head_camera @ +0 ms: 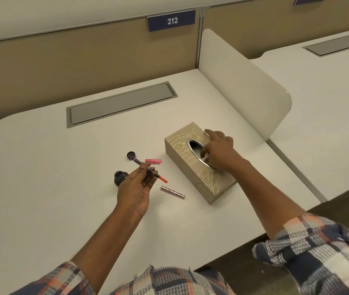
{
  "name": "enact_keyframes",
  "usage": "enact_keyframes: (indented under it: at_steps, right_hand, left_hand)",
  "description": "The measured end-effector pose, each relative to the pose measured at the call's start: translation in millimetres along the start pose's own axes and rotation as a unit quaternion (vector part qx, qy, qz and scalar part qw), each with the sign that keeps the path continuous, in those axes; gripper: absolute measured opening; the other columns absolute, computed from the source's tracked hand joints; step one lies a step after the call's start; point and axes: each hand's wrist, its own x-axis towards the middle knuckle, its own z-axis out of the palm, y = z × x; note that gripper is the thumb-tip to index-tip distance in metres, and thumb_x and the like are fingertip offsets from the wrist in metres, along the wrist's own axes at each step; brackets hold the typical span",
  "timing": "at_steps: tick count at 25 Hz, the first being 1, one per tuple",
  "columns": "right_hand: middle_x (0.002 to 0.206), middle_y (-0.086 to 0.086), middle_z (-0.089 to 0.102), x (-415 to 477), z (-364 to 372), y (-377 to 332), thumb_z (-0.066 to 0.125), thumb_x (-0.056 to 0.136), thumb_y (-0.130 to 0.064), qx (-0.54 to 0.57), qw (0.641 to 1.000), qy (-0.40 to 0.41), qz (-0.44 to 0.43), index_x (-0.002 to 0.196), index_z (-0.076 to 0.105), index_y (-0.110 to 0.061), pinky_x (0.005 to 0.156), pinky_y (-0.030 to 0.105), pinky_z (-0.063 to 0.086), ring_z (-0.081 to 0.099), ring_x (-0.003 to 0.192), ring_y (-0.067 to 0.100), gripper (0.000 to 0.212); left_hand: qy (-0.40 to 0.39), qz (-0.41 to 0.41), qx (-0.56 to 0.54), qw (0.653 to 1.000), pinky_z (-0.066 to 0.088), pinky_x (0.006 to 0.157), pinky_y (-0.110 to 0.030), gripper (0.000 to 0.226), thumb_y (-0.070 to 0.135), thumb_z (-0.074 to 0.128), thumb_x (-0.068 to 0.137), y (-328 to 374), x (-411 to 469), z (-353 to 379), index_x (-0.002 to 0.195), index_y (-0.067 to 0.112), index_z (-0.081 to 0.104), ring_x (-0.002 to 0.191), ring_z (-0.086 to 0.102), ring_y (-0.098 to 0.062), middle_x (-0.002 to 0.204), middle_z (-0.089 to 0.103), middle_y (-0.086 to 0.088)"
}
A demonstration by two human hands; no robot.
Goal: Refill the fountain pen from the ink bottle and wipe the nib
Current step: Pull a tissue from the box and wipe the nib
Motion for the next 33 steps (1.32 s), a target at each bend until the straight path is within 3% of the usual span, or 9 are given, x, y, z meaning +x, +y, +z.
enact_keyframes:
  at_steps: [6, 10, 19, 21, 23, 26, 28, 30, 33]
  right_hand:
    - [0.163, 0.008, -0.007, 12, 1, -8, 0.045, 0.095, -0.024, -0.166, 0.983, -0.032, -0.076, 0.098, 0.070, -0.022, 0.115, 0.058, 0.012, 0.003, 0.148, 0.036, 0.026]
    - [0.164, 0.006, -0.009, 15, 1, -12, 0.037, 0.099, -0.027, -0.175, 0.979, -0.042, -0.091, 0.107, 0.068, -0.017, 0.116, 0.060, 0.007, -0.001, 0.149, 0.035, 0.033]
    - [0.163, 0.004, -0.011, 17, 0, -9, 0.042, 0.097, -0.023, -0.143, 0.984, -0.073, -0.083, 0.098, 0.069, -0.016, 0.116, 0.063, 0.005, -0.007, 0.150, 0.029, 0.027]
    - [0.164, 0.003, -0.003, 18, 3, -4, 0.052, 0.092, -0.021, -0.063, 0.994, -0.057, -0.066, 0.080, 0.064, -0.018, 0.115, 0.063, 0.010, -0.003, 0.151, 0.025, 0.017]
    - [0.161, 0.005, 0.016, 18, 3, 1, 0.060, 0.086, -0.014, 0.064, 0.996, -0.008, -0.061, 0.074, 0.062, -0.015, 0.113, 0.055, 0.025, 0.020, 0.147, 0.025, 0.013]
    - [0.140, 0.004, 0.050, 15, -5, 4, 0.059, 0.087, -0.004, 0.262, 0.962, 0.061, -0.036, 0.083, 0.065, -0.010, 0.095, 0.026, 0.036, 0.051, 0.123, 0.022, 0.009]
    - [0.116, -0.001, 0.063, 13, -10, 4, 0.055, 0.089, -0.006, 0.359, 0.932, 0.045, 0.009, 0.089, 0.064, -0.014, 0.084, 0.027, 0.040, 0.057, 0.107, 0.018, 0.012]
    - [0.094, -0.002, 0.068, 14, -10, 5, 0.053, 0.089, -0.006, 0.423, 0.903, 0.053, 0.049, 0.079, 0.057, -0.020, 0.074, 0.032, 0.043, 0.059, 0.088, 0.020, 0.017]
    - [0.072, 0.000, 0.055, 14, -11, 5, 0.056, 0.087, -0.006, 0.479, 0.864, 0.119, 0.098, 0.074, 0.052, -0.022, 0.065, 0.032, 0.039, 0.050, 0.068, 0.016, 0.022]
  left_hand:
    - [0.005, 0.003, 0.023, 1.000, 0.057, 0.081, -0.030, 0.021, 0.015, 0.060, 0.088, -2, 0, -3, 0.098, -0.003, 0.065, 0.074, 0.066, -0.018, 0.075, 0.066, -0.009]
    - [0.009, 0.001, 0.026, 1.000, 0.058, 0.080, -0.030, 0.018, 0.011, 0.061, 0.087, -1, 1, -2, 0.096, -0.003, 0.066, 0.075, 0.065, -0.019, 0.071, 0.067, -0.007]
    - [0.011, 0.001, 0.029, 1.000, 0.058, 0.078, -0.029, 0.025, 0.011, 0.061, 0.087, 3, 1, -3, 0.104, -0.008, 0.063, 0.076, 0.063, -0.020, 0.078, 0.063, -0.011]
    - [0.011, 0.005, 0.038, 0.999, 0.057, 0.080, -0.031, 0.026, 0.010, 0.062, 0.087, 4, 0, -4, 0.105, -0.008, 0.063, 0.077, 0.062, -0.021, 0.079, 0.063, -0.012]
    - [0.017, 0.012, 0.047, 0.999, 0.056, 0.083, -0.033, 0.026, 0.009, 0.063, 0.086, 5, 0, -5, 0.104, -0.009, 0.063, 0.076, 0.061, -0.022, 0.078, 0.062, -0.012]
    - [0.018, 0.014, 0.046, 0.999, 0.054, 0.085, -0.033, 0.025, 0.008, 0.062, 0.086, 4, 1, -5, 0.103, -0.010, 0.063, 0.074, 0.060, -0.021, 0.077, 0.061, -0.013]
    - [0.014, 0.012, 0.045, 0.999, 0.053, 0.086, -0.034, 0.024, 0.008, 0.061, 0.087, 4, 1, -5, 0.103, -0.010, 0.063, 0.074, 0.060, -0.021, 0.077, 0.061, -0.013]
    - [0.011, 0.013, 0.048, 0.999, 0.054, 0.084, -0.032, 0.021, 0.008, 0.061, 0.087, 5, 2, -6, 0.099, -0.008, 0.065, 0.075, 0.061, -0.021, 0.076, 0.062, -0.012]
    - [0.014, 0.018, 0.053, 0.998, 0.056, 0.081, -0.030, 0.016, 0.008, 0.062, 0.087, 7, 2, -7, 0.094, -0.005, 0.066, 0.075, 0.061, -0.020, 0.076, 0.062, -0.011]
